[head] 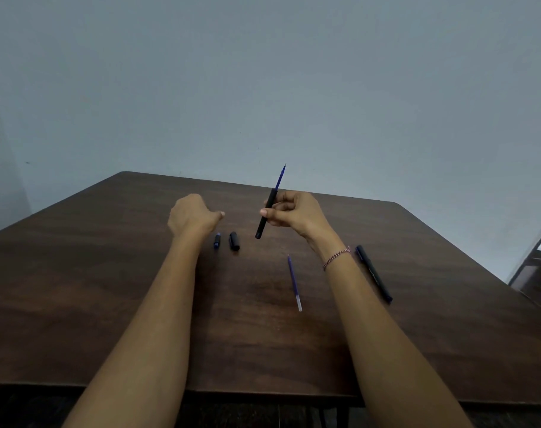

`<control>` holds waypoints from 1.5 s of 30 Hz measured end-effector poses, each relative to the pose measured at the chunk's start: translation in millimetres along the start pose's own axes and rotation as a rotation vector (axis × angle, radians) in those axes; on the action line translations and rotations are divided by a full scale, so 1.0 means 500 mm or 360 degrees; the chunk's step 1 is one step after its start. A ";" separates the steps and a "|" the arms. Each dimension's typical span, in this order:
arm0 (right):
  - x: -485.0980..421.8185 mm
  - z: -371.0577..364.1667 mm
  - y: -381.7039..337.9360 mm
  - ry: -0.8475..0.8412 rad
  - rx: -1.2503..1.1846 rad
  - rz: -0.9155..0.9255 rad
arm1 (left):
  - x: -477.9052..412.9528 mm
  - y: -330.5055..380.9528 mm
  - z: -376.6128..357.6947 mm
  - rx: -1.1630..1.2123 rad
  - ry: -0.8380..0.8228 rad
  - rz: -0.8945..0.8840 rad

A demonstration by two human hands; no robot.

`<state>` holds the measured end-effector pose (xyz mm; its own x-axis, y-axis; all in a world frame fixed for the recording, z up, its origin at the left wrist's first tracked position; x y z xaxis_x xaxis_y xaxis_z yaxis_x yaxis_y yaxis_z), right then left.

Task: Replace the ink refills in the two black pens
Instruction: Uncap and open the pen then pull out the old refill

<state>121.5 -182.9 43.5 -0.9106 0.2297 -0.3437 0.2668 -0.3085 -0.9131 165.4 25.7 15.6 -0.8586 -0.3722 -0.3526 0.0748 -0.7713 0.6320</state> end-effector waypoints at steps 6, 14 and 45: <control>0.003 -0.009 0.005 -0.0050 -0.0027 -0.0067 | 0.018 0.070 -0.001 0.1399 -0.0215 0.0101; 0.008 -0.012 0.013 -0.0088 0.0094 -0.0092 | 0.053 0.126 -0.012 0.1677 -0.0418 -0.0001; 0.021 -0.047 0.037 -0.0319 0.0289 -0.0183 | 0.059 0.106 -0.050 0.1656 -0.0504 0.0227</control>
<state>124.4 -164.3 17.7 -0.9805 0.0914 -0.1737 0.1140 -0.4552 -0.8831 156.8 -38.9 21.4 -0.9786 -0.1589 -0.1308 -0.1530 0.1370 0.9787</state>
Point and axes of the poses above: each hand's wrist, its own x-axis away from the middle knuckle, its own z-axis out of the back of the hand, y = z × x, the point moved 10 cm from there along -x, towards the middle knuckle, and after that the axes turned 14 degrees about y, right-handed, at the moved point
